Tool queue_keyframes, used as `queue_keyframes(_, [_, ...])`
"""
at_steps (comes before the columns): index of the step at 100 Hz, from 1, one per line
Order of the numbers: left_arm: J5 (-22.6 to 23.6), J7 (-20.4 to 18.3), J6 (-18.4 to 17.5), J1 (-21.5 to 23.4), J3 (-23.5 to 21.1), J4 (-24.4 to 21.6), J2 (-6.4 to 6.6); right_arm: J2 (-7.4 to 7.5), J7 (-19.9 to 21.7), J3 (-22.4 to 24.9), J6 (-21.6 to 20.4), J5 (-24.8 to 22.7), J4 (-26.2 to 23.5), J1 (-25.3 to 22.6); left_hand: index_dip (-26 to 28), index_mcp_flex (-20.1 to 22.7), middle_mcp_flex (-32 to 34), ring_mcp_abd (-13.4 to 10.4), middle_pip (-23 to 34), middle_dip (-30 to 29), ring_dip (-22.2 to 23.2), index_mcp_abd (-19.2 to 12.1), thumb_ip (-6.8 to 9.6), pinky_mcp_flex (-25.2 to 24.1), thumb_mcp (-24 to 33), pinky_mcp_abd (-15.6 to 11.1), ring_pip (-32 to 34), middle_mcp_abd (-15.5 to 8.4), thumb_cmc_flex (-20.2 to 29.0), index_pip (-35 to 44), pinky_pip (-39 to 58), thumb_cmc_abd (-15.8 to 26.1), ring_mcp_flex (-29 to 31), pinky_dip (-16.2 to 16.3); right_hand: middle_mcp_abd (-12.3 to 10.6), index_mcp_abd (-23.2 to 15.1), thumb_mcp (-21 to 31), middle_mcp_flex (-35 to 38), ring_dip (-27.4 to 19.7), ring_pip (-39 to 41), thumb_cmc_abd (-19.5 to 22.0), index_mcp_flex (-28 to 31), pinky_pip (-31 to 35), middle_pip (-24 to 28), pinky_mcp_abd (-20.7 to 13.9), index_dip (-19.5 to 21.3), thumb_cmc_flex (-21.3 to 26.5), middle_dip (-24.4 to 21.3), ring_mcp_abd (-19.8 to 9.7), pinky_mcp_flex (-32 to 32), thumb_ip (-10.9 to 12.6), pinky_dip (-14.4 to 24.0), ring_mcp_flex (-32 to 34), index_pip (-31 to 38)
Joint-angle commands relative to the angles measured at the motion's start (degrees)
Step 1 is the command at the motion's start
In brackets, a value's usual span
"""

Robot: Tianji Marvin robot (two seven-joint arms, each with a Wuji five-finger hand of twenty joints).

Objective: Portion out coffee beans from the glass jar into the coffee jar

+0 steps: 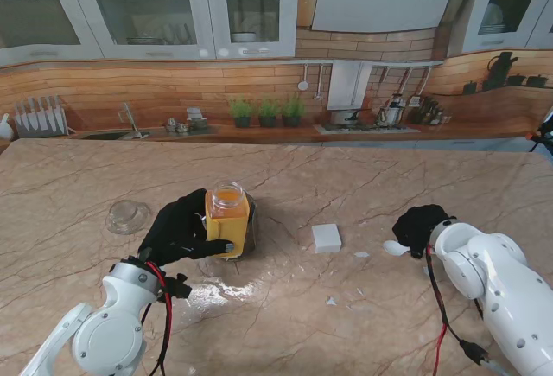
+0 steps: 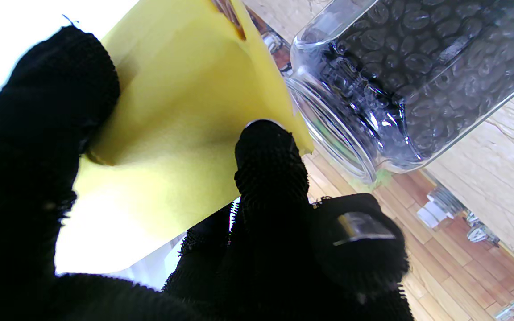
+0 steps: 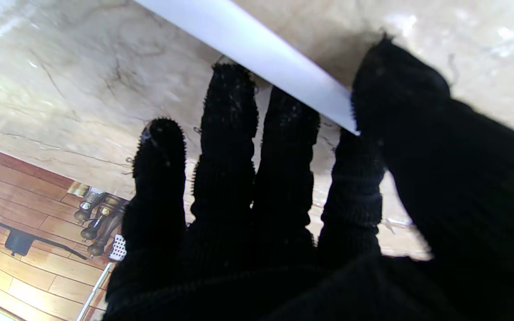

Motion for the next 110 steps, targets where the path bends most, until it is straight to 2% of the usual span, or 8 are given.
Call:
queue_keyframes(1, [-0.1, -0.1, -0.1, 0.4, -0.1, -0.6, -0.18, -0.43, 0.9, -1.4, -0.1, -0.5, 2.9, -2.3, 3.4, 7.3, 8.1, 2.6, 5.7, 4.0, 0.6, -9.5, 6.04, 0.4, 19.5, -2.9, -2.4, -4.7, 10.5, 9.4, 3.2, 12.1, -0.1, -0.5, -1.3, -1.8, -3.0, 0.6, 0.5, -2.4, -2.2, -0.2, 1.2, -6.3, -0.8, -2.9, 0.5, -1.7, -2.7, 1.3, -1.1, -0.1, 0.5, -7.1])
queue_keyframes(11, [-0.2, -0.3, -0.3, 0.4, -0.4, -0.7, -0.15, -0.41, 0.0, -1.7, -0.1, -0.8, 3.3, -2.5, 3.4, 7.4, 8.0, 2.7, 5.6, 4.0, 0.6, -9.5, 6.11, 0.4, 19.6, -2.8, -2.4, -4.7, 10.5, 9.4, 3.2, 12.1, -0.1, -0.5, -1.7, -2.4, -3.5, 6.1, 2.4, 1.5, -1.2, 5.5, 4.5, -4.0, -2.6, -6.2, 2.1, -2.1, -2.9, 3.6, -0.4, 0.9, 4.6, -3.9])
queue_keyframes(25, [-0.1, -0.3, -0.4, 0.3, -0.4, -0.8, -0.13, -0.37, 0.3, -0.7, -1.4, -1.5, 2.0, -3.2, 3.4, 7.3, 8.1, 2.8, 5.7, 4.0, 0.6, -9.4, 6.11, 0.4, 19.6, -2.8, -2.4, -4.7, 10.5, 9.3, 3.2, 12.1, -0.1, -0.5, -1.3, -0.6, -0.5, 8.3, 3.2, 5.4, -6.8, 10.0, 6.2, 1.1, -3.6, -9.3, 0.3, -3.2, -2.5, 5.5, -2.3, 1.1, 6.3, -2.0])
queue_keyframes(59, [-0.2, -0.4, -0.5, 0.3, -0.5, -1.0, -0.14, -0.53, 7.3, 2.2, -2.3, -0.1, -2.8, -4.6, 3.3, 7.3, 8.0, 2.8, 5.6, 4.0, 0.6, -9.5, 6.06, 0.4, 19.6, -2.7, -2.6, -4.8, 10.5, 9.3, 3.1, 12.1, -0.2, -0.5, 1.6, 3.0, -1.3, 3.6, 0.7, -0.4, -3.9, 3.4, 5.2, -5.4, -0.4, -5.5, -1.3, -4.3, 0.4, 4.4, -2.4, 0.1, 2.9, -6.4])
queue_keyframes(68, [-0.3, -0.5, -0.7, 0.3, -0.7, -1.1, -0.12, -0.51, 7.5, 2.2, -2.3, -0.3, -2.9, -4.6, 3.4, 7.2, 7.9, 2.8, 5.6, 4.0, 0.5, -9.6, 6.03, 0.4, 19.5, -2.6, -2.7, -4.9, 10.4, 9.4, 3.0, 12.2, -0.2, -0.6, 0.8, 1.5, -3.4, 6.8, 1.5, 1.6, 2.0, 6.6, 5.6, -4.9, -1.3, -6.8, 1.8, -4.1, -0.5, 5.9, 0.1, -0.2, 4.9, -4.6])
queue_keyframes(87, [-0.3, -0.5, -0.6, 0.3, -0.8, -1.2, -0.13, -0.34, 5.1, 3.3, -6.4, -2.4, -3.6, -5.3, 3.4, 7.2, 7.9, 2.9, 5.6, 4.0, 0.5, -9.5, 6.06, 0.4, 19.6, -2.5, -2.8, -4.7, 10.4, 9.3, 3.0, 12.2, -0.2, -0.6, -0.3, 2.2, -3.4, 6.2, 2.7, 2.5, 6.2, 6.3, 5.5, -2.0, -2.2, -5.3, -0.2, -3.0, -1.3, 5.1, 0.7, -0.4, 4.5, -3.7])
queue_keyframes(97, [-0.3, -0.3, -0.4, 0.3, -0.7, -1.2, -0.16, -0.35, 5.2, 4.2, -8.1, -2.1, -4.8, -5.6, 3.4, 7.3, 7.9, 2.9, 5.6, 4.0, 0.6, -9.5, 6.04, 0.4, 19.6, -2.5, -2.8, -4.7, 10.5, 9.3, 3.0, 12.2, -0.1, -0.6, 0.7, 3.9, -3.5, 3.6, 2.9, 0.6, 9.9, 3.3, 5.2, -1.4, -1.0, -0.7, -0.3, -2.5, 0.0, 5.8, 1.5, -0.6, 4.0, -4.1])
queue_keyframes(110, [-0.2, -0.3, -0.3, 0.3, -0.6, -1.2, -0.17, -0.44, 8.4, 4.6, -7.7, -0.4, -6.6, -5.6, 3.4, 7.3, 7.9, 2.9, 5.6, 4.0, 0.6, -9.5, 6.03, 0.4, 19.5, -2.5, -2.8, -4.7, 10.4, 9.3, 3.0, 12.2, -0.1, -0.6, 2.1, 8.0, -4.4, -0.1, 2.0, -1.9, 21.2, -9.5, 2.9, -4.0, 0.9, 8.5, -2.2, -2.0, 0.8, 6.0, 4.7, -3.0, 2.4, 2.2])
